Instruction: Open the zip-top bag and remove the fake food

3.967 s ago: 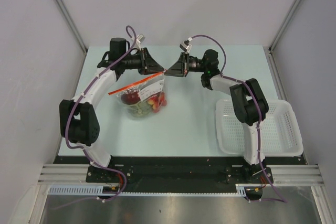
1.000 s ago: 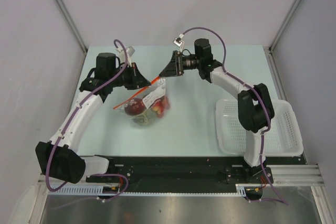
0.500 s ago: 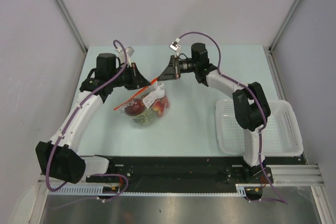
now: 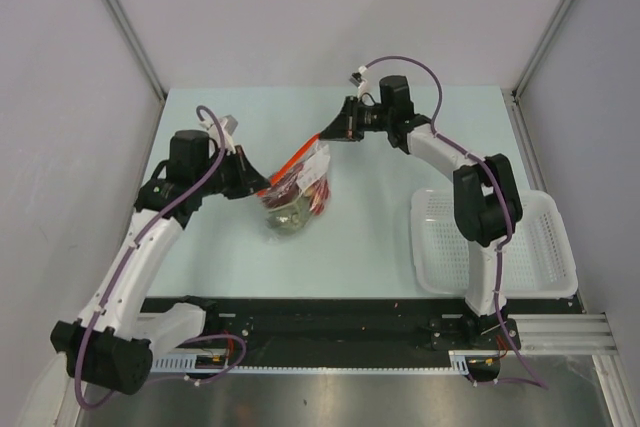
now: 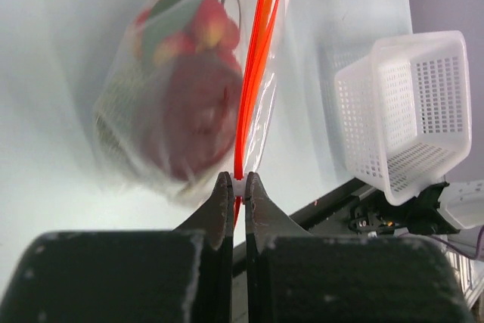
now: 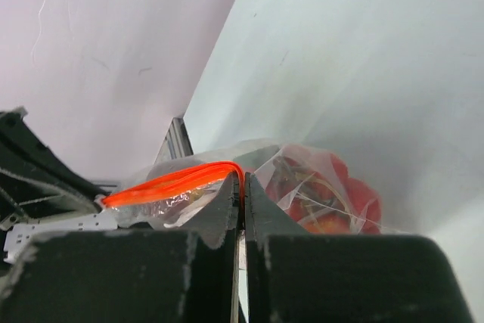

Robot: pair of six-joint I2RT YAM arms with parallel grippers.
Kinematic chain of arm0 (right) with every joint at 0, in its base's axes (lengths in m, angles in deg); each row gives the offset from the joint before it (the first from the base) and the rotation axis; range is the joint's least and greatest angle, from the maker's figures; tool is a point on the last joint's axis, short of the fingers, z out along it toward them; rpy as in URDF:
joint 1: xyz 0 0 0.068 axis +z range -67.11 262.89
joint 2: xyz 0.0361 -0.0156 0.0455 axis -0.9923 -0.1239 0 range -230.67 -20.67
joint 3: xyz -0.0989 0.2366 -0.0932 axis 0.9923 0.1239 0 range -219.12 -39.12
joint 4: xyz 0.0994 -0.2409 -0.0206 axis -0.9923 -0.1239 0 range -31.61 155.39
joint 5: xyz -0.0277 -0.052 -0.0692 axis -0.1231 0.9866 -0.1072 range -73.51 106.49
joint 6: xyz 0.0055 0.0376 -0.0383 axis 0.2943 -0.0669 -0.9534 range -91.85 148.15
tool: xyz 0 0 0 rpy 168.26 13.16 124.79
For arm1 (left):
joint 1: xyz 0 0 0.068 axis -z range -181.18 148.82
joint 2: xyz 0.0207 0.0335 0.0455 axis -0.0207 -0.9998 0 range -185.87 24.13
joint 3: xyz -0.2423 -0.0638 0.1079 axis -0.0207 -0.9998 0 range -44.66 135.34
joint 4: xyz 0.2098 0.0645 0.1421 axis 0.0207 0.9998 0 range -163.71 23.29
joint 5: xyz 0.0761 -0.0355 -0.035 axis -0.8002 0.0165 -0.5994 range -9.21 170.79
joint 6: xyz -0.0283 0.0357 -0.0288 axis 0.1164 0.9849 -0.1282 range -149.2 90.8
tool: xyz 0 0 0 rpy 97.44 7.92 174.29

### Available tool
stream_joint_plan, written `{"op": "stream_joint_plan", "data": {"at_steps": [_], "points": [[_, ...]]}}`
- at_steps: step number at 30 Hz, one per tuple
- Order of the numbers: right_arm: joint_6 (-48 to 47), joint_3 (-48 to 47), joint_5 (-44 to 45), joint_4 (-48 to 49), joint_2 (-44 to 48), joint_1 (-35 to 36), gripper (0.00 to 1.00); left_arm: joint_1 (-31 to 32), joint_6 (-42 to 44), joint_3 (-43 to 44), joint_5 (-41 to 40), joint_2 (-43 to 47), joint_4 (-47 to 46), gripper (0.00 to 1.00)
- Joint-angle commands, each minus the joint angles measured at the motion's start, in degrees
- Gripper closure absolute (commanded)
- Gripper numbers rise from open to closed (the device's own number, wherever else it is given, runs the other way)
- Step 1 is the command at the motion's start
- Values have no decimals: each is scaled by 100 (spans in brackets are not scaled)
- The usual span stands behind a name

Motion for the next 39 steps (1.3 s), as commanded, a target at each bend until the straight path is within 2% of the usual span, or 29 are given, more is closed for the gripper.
{"op": "stream_joint_plan", "data": {"at_steps": [1, 8, 10, 11, 12, 13, 15, 16, 17, 19, 21, 22, 25, 33, 37, 39], "points": [[-100, -438, 423, 104, 14, -233, 100, -18, -230, -214, -2, 553, 522, 100], [-136, -807, 334, -97, -241, -136, 100, -18, -458, -495, 525, 808, 268, 100], [-118, -1035, 334, -647, -320, -92, 98, -9, -599, -540, 822, 800, -83, 100], [-144, -1341, 508, -991, -329, -66, 84, -9, -660, -557, 920, 765, -241, 100], [-188, -1518, 693, -1403, -346, -31, 77, -9, -756, -549, 1008, 721, -512, 100], [-232, -1676, 904, -2304, -355, 30, 65, -1, -810, -531, 1113, 590, -646, 100], [-75, -2079, 1563, -3632, -390, 75, 56, 0, -906, -435, 1211, 466, -900, 100], [57, -2134, 1661, -3918, -399, 75, 48, 0, -907, -408, 1229, 361, -954, 100], [145, -2170, 1653, -4130, -390, 75, 46, 0, -907, -399, 1255, 334, -1007, 100], [102, -2222, 1749, -4780, -338, 118, 32, 0, -907, -425, 1369, 281, -1235, 100], [-73, -2232, 2108, -5272, -154, 180, 25, 8, -855, -469, 1457, 255, -1297, 100], [-144, -2179, 2266, -5362, -57, 215, 15, 8, -828, -496, 1466, 272, -1297, 100], [-250, -2021, 2812, -5573, 330, 321, 0, 8, -722, -610, 1387, 368, -1236, 100], [329, -1774, 3322, -5529, 892, 645, 0, 8, -661, -786, 1220, 421, -1157, 100], [382, -1757, 4208, -5451, 1182, 962, 0, 8, -476, -672, 1132, 360, -911, 100], [471, -1547, 4097, -5276, 1244, 945, 0, 17, -432, -689, 1158, 351, -893, 100]]}}
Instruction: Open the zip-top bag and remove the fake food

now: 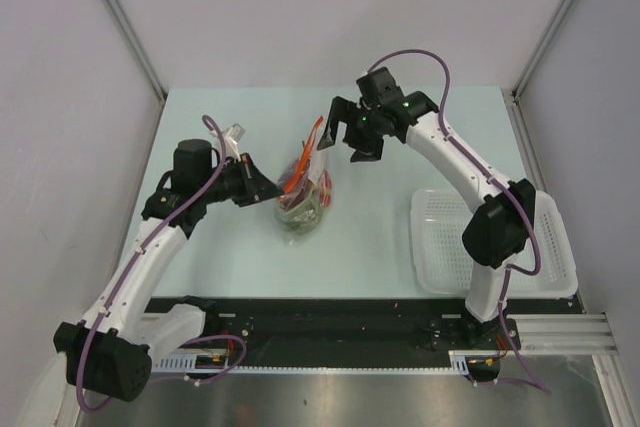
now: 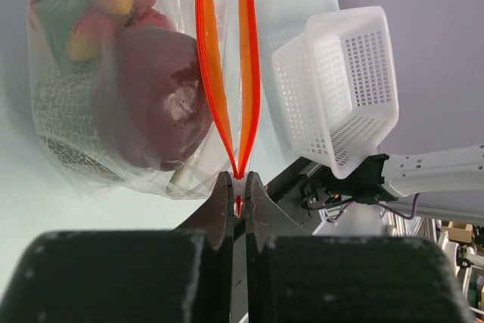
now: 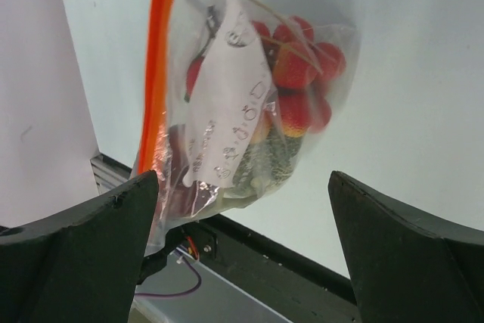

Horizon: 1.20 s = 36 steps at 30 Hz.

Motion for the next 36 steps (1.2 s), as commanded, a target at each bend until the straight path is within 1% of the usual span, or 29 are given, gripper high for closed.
{"op": "stream_joint_plan", "data": {"at_steps": [1, 4, 9, 12, 17, 20, 21, 24, 26, 27, 28, 29, 30, 32, 33, 35, 36], "points": [[263, 161, 305, 198, 375, 128, 0, 11, 239, 117, -24, 45, 112, 100], [307, 205, 268, 303, 392, 224, 0, 19, 274, 29, 11, 89, 148, 100], [360, 310, 162, 803, 427, 382, 0, 28, 441, -6, -68, 54, 253, 100], [413, 232, -83, 910, 226, 461, 7, 37, 450, 29, 11, 80, 227, 100], [395, 21, -136, 989, 49, 628, 10, 37, 520, 20, 55, 98, 227, 100], [448, 108, -171, 980, -47, 646, 18, 37, 546, 64, 169, 80, 192, 100], [457, 135, -163, 1007, -65, 637, 19, 37, 538, 64, 187, 89, 174, 100], [492, 144, -171, 1112, -161, 637, 37, 46, 555, 73, 292, 168, 104, 100], [492, 109, -250, 1104, -267, 646, 44, 46, 547, 38, 389, 195, 8, 100], [483, 91, -294, 1086, -276, 646, 57, 46, 547, 38, 415, 195, -2, 99], [483, 82, -286, 1034, -267, 646, 66, 46, 547, 47, 442, 177, -19, 97], [440, 91, -268, 920, -232, 646, 74, 46, 547, 73, 424, 134, -11, 92], [404, 108, -233, 910, -188, 646, 84, 46, 547, 117, 407, 116, 16, 75], [256, 257, -198, 936, -13, 646, 93, 46, 520, 222, 293, 37, -98, 55], [194, 275, -241, 928, 31, 646, 100, 37, 485, 266, 240, -7, -177, 42], [53, 328, -303, 928, 102, 646, 100, 46, 406, 512, 143, -321, -388, 36], [35, 354, -425, 945, 128, 637, 100, 46, 388, 765, 100, -481, -415, 36]]}}
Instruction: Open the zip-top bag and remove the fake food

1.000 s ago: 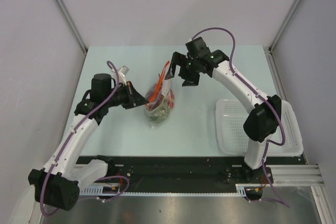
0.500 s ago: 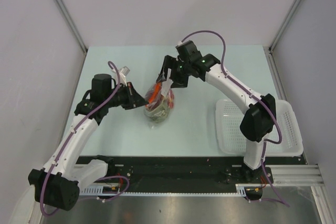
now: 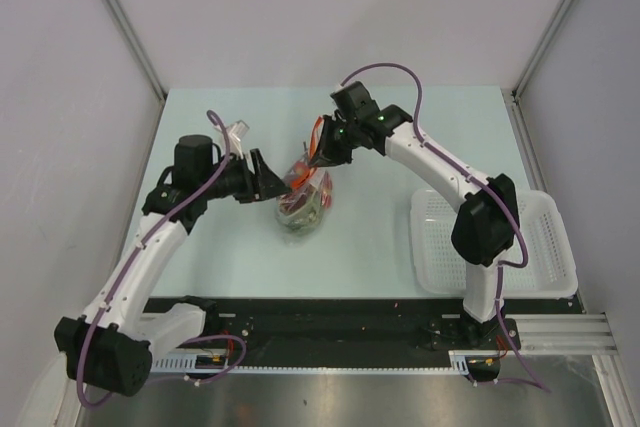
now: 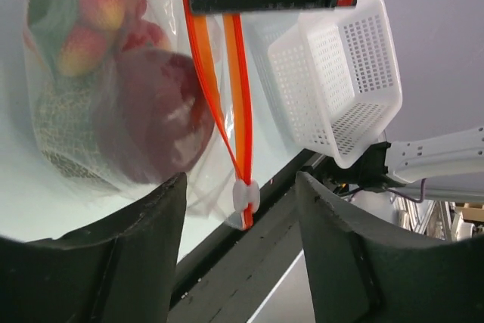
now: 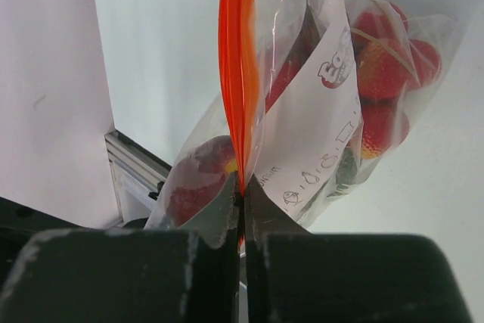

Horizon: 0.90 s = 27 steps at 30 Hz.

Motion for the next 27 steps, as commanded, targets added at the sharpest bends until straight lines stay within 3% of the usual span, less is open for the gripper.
{"op": "stream_joint_plan", "data": {"at_steps": [1, 4, 8, 10, 13, 16, 17, 23, 27], "points": [[-317, 118, -269, 152, 399, -23, 100, 30, -42, 841, -148, -619, -465, 36], [-344, 355, -629, 511, 592, -67, 99, 83, -25, 1342, -175, -1357, -483, 36], [-291, 522, -866, 645, 672, -224, 73, 162, 256, 1958, -192, -2184, -131, 37], [-238, 619, -990, 723, 655, -269, 66, 180, 274, 2143, -131, -2518, -122, 37], [-238, 699, -1052, 759, 681, -286, 69, 206, 283, 2389, -122, -2852, -78, 40], [-247, 708, -1061, 794, 690, -313, 88, 250, 265, 2512, -96, -3089, -78, 41], [-238, 708, -1095, 794, 672, -322, 100, 267, 265, 2539, -78, -3134, -87, 43], [-229, 743, -1174, 803, 690, -365, 100, 496, 178, 2679, 116, -3459, -263, 37], [-194, 778, -1289, 882, 742, -383, 100, 602, 99, 2794, 2, -3705, -201, 41]]}}
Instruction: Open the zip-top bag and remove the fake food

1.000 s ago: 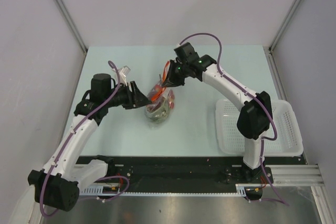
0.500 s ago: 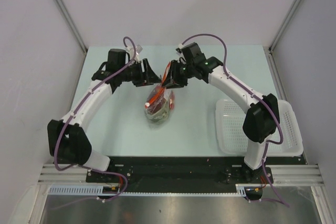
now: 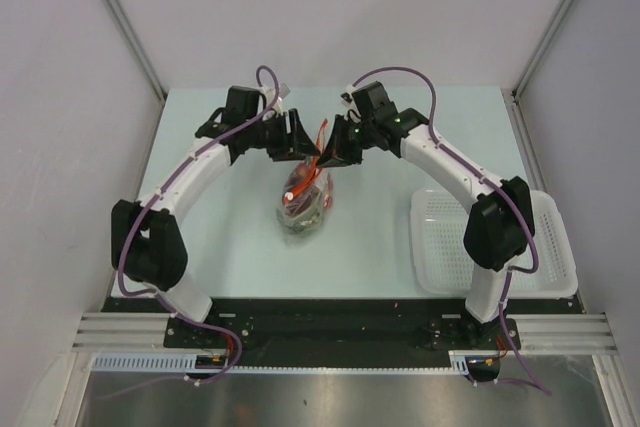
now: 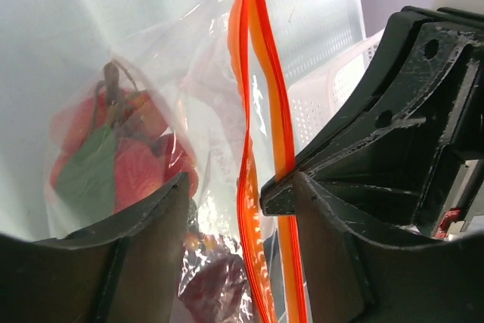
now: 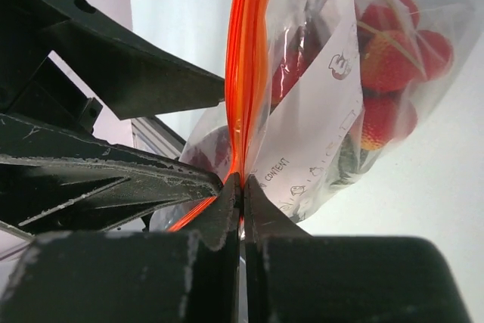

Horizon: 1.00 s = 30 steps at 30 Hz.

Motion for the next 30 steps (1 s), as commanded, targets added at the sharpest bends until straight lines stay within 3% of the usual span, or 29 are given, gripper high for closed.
{"op": "stream_joint_plan", "data": {"at_steps": [1, 4, 9, 13, 15, 20, 30], "points": [[5, 2, -286, 312, 305, -3, 100, 175, -33, 256, 71, -281, -85, 48], [5, 37, -312, 373, 375, -12, 100, 175, -103, 239, 88, -404, -173, 59], [-13, 134, -391, 391, 428, -20, 100, 175, -436, 177, 509, -544, -735, 65], [-13, 143, -339, 382, 455, -56, 100, 184, -446, 335, 555, -650, -745, 92], [-30, 134, -321, 338, 455, -91, 100, 176, -245, 519, 293, -615, -465, 99], [-337, 38, -145, 13, 384, -179, 100, 176, 125, 1177, -1026, -317, 712, 100], [-839, -796, -523, -232, -177, 93, 100, 149, 380, 1478, -3373, 711, 1794, 100]]}}
